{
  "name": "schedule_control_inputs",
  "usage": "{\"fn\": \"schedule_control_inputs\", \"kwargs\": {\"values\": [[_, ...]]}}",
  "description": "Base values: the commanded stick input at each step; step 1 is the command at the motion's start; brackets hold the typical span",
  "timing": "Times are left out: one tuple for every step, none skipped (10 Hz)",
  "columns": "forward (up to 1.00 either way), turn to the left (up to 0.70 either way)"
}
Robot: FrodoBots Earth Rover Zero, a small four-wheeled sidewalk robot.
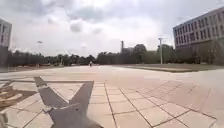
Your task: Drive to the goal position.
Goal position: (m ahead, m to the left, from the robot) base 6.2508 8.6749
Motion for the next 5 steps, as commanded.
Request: {"fn": "schedule_control_inputs", "kwargs": {"values": [[1.00,0.00],[1.00,0.00],[1.00,0.00],[1.00,0.00],[1.00,0.00]]}}
